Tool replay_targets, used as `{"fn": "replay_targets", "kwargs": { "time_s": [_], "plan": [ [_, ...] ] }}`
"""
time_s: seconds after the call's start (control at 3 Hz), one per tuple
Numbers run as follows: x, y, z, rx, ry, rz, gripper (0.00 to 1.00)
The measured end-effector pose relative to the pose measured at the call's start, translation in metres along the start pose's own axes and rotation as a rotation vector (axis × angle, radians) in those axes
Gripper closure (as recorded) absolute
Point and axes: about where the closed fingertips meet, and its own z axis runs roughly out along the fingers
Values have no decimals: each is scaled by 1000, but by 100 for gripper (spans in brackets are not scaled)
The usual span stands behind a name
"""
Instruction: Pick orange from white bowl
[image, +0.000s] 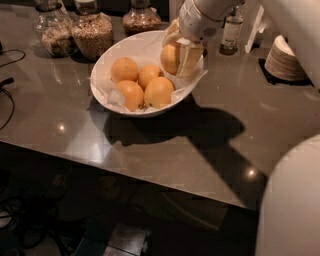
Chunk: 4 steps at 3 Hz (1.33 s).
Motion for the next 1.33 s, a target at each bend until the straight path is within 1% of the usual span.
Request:
{"fn": "replay_targets", "kwargs": {
  "time_s": [0.33,0.67,1.0,1.33],
  "plan": [
    [-25,3,-12,90,-54,-61,100],
    [-25,3,-12,91,-54,-61,100],
    [-40,9,-14,123,-25,-37,100],
    [-87,16,-52,278,55,-2,100]
  ]
}}
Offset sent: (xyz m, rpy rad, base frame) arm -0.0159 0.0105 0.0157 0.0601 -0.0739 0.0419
